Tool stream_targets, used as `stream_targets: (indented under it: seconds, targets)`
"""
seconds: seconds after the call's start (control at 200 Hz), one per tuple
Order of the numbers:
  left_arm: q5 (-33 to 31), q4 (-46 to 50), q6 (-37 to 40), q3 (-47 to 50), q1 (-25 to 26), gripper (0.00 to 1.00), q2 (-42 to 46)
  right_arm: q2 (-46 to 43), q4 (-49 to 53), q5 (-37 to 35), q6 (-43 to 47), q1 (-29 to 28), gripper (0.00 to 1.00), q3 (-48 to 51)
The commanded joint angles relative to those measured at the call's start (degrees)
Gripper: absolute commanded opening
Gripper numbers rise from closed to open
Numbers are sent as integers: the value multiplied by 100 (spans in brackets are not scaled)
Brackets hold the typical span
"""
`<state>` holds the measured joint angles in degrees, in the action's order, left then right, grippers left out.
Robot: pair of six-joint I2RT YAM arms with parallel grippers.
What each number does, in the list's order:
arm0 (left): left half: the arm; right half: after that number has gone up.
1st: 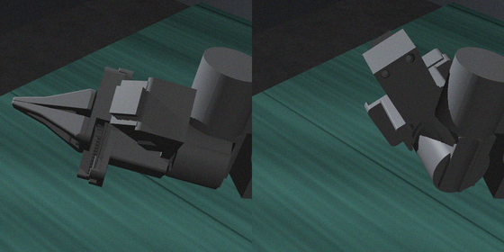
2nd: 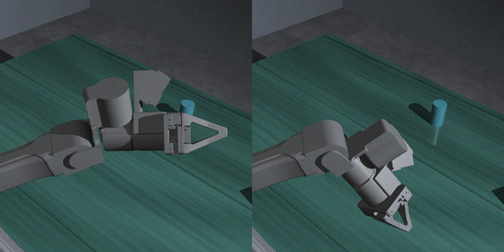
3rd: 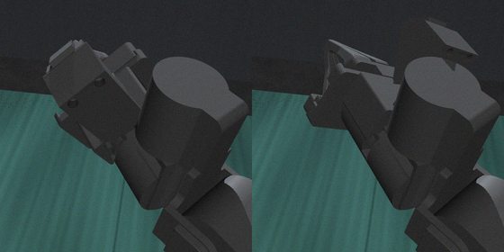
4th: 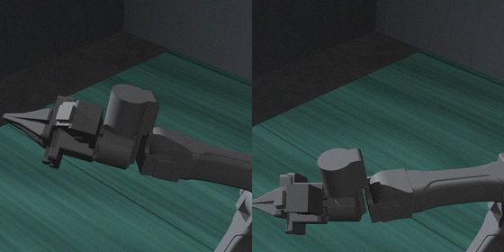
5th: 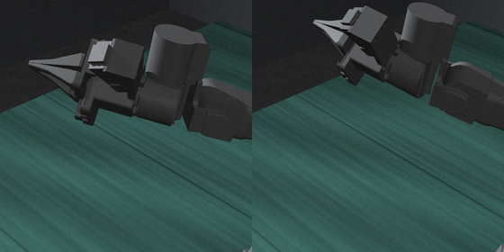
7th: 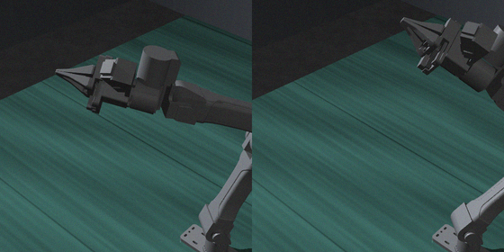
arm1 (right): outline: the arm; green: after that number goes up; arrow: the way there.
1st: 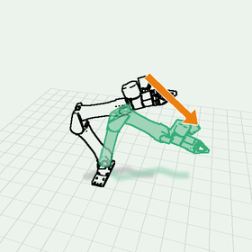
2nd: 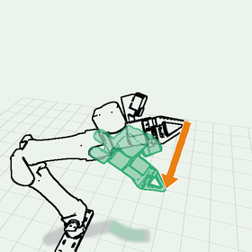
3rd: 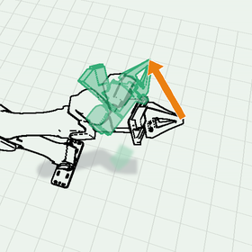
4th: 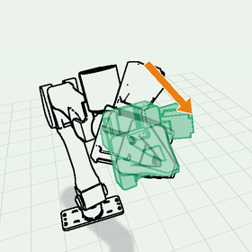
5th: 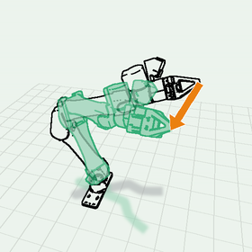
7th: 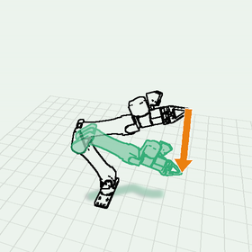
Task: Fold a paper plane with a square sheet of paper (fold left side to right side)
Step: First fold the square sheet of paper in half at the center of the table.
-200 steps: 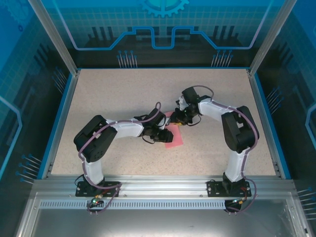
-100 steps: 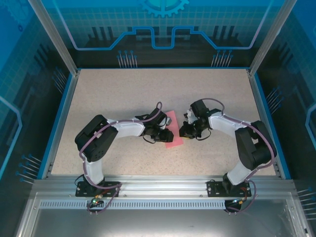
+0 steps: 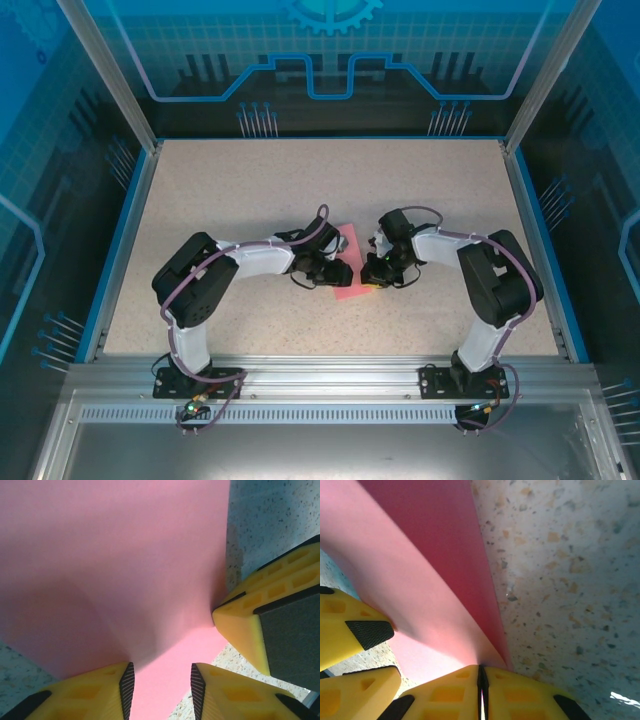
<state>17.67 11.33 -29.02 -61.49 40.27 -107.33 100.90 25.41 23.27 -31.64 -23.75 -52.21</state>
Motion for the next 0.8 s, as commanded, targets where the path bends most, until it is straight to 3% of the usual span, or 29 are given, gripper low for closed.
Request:
stream_targets:
  seconds: [0.0, 0.795]
  targets:
    - [64, 70, -175, -251, -56, 41, 82, 306, 321, -522, 96, -75, 11, 87]
    - [-264, 130, -104, -499, -699, 47, -504, 429, 709, -883, 314, -69, 11, -62]
